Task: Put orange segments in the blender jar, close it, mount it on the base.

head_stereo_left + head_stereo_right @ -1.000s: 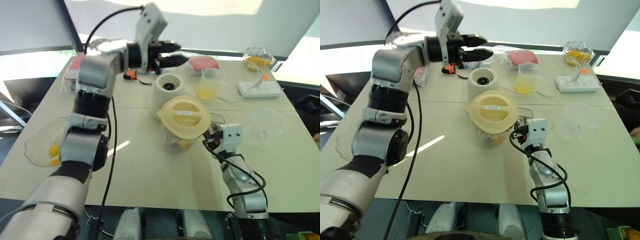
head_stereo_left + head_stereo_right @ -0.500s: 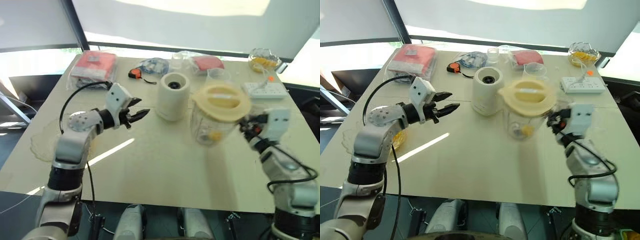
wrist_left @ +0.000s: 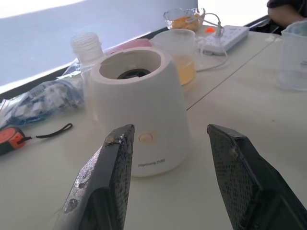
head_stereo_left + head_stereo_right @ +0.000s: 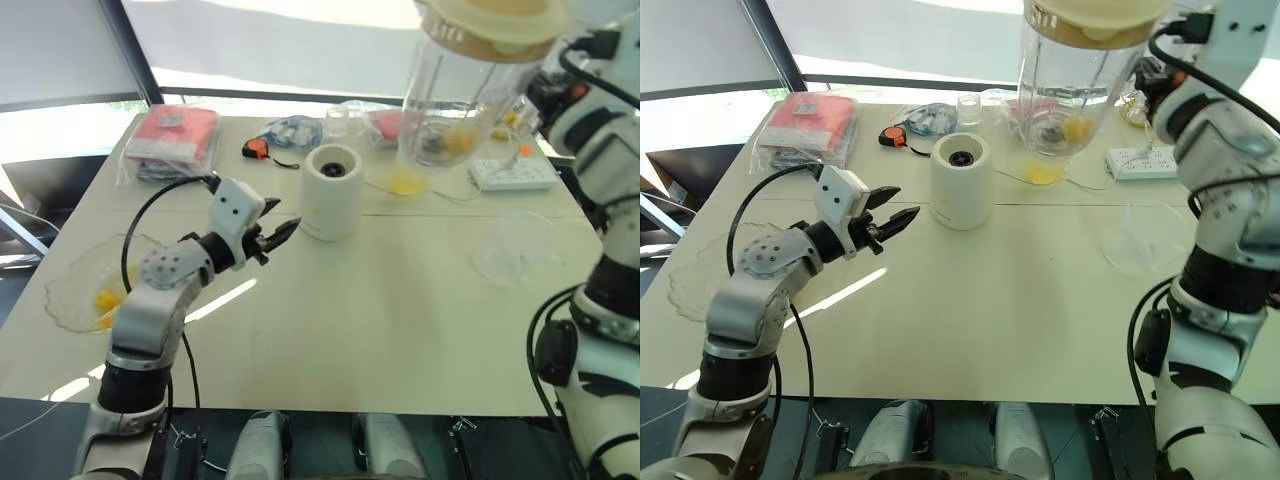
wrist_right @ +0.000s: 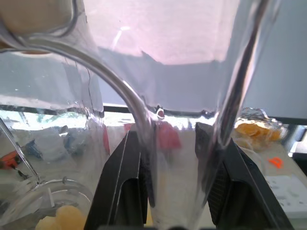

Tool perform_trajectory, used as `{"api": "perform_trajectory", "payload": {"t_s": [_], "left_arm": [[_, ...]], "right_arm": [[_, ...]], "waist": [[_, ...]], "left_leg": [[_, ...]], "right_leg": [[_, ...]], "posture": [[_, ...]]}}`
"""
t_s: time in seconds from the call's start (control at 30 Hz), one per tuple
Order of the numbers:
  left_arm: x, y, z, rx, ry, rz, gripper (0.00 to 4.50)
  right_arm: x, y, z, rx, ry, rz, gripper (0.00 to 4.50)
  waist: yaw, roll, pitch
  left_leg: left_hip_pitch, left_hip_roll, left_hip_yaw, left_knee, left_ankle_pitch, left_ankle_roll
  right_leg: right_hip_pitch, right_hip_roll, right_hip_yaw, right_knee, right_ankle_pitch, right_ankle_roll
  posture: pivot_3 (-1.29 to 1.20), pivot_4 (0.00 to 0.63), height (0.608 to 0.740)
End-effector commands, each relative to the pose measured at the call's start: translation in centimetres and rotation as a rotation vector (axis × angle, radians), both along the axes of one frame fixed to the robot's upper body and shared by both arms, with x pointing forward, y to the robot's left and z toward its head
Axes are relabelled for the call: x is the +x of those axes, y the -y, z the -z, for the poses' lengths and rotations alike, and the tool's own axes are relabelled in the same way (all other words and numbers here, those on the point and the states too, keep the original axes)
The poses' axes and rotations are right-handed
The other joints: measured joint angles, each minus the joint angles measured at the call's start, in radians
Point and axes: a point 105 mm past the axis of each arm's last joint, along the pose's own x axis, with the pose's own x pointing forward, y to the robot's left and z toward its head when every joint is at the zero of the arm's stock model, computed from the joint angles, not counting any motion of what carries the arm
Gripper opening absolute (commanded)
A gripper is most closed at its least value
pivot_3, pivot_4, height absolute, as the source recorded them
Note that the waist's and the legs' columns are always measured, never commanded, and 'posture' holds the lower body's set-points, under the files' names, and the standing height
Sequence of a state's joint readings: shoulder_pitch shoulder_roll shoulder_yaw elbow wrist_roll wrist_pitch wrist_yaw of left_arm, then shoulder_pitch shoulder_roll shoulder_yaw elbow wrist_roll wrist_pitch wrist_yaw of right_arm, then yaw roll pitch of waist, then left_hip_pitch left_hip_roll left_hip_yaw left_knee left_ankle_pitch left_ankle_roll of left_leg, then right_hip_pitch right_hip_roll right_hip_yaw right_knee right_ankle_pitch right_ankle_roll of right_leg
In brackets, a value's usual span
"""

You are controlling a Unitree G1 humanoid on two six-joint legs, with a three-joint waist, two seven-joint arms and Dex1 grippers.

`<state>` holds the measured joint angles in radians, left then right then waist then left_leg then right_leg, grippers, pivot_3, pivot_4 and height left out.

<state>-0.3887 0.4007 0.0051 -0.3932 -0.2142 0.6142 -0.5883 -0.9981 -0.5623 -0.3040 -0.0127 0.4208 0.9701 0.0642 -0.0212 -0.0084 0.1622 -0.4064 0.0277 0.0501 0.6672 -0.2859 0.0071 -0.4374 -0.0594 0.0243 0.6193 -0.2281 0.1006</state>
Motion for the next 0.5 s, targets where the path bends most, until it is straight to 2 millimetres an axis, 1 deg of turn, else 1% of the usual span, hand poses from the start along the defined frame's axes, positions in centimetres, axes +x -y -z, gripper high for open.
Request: {"api": "perform_trajectory", "payload": {"t_s": [0.03,0.07,0.13,0.2,0.33,0.5], "left_arm": [[0.3,-0.6,-0.7,0.009,0.044,-0.060,2.48],[0.4,-0.9,-0.7,0.010,0.048,-0.079,2.48],[0.5,-1.1,-0.8,0.011,0.052,-0.097,2.48],[0.5,-1.4,-0.8,0.007,0.051,-0.115,2.48],[0.4,-1.6,-0.9,0.003,0.050,-0.134,2.48],[0.4,-1.6,-1.2,-0.004,0.053,-0.144,2.48]], "right_arm": [[2.1,-4.8,-3.6,-0.025,0.117,-0.175,1.01],[2.7,-5.6,-3.5,-0.040,0.116,-0.198,1.01],[3.5,-6.3,-3.3,-0.057,0.111,-0.213,1.01],[4.2,-7.0,-3.2,-0.054,0.106,-0.234,1.01],[5.0,-7.9,-3.2,-0.052,0.099,-0.260,1.01],[6.0,-8.7,-2.2,-0.053,0.074,-0.279,1.01]], "waist": [[-0.007,0.001,0.000],[-0.009,0.001,0.001],[-0.008,0.001,0.001],[0.004,0.001,0.001],[0.011,0.001,0.001],[0.006,0.001,0.001]], "left_leg": [[-0.001,0.000,0.001,0.000,0.000,0.000],[-0.001,0.000,0.002,0.000,0.000,0.000],[-0.002,0.000,0.000,-0.001,0.000,0.000],[-0.003,0.001,-0.001,-0.002,0.000,0.000],[-0.006,0.000,0.000,-0.002,0.000,-0.001],[-0.007,-0.001,0.002,-0.002,0.000,-0.001]], "right_leg": [[-0.001,0.000,0.001,0.000,0.000,0.000],[-0.003,0.000,0.001,0.001,0.001,0.001],[-0.003,0.000,0.000,0.002,0.001,0.001],[-0.003,0.000,-0.001,0.001,0.001,0.001],[-0.004,-0.003,-0.002,-0.001,0.001,0.001],[-0.004,-0.005,-0.001,-0.004,0.001,0.002]], "posture": [[0.00,0.150,0.740],[0.00,0.150,0.740],[0.00,0.150,0.740],[0.00,0.150,0.740],[0.00,0.150,0.740],[0.00,0.150,0.740]]}}
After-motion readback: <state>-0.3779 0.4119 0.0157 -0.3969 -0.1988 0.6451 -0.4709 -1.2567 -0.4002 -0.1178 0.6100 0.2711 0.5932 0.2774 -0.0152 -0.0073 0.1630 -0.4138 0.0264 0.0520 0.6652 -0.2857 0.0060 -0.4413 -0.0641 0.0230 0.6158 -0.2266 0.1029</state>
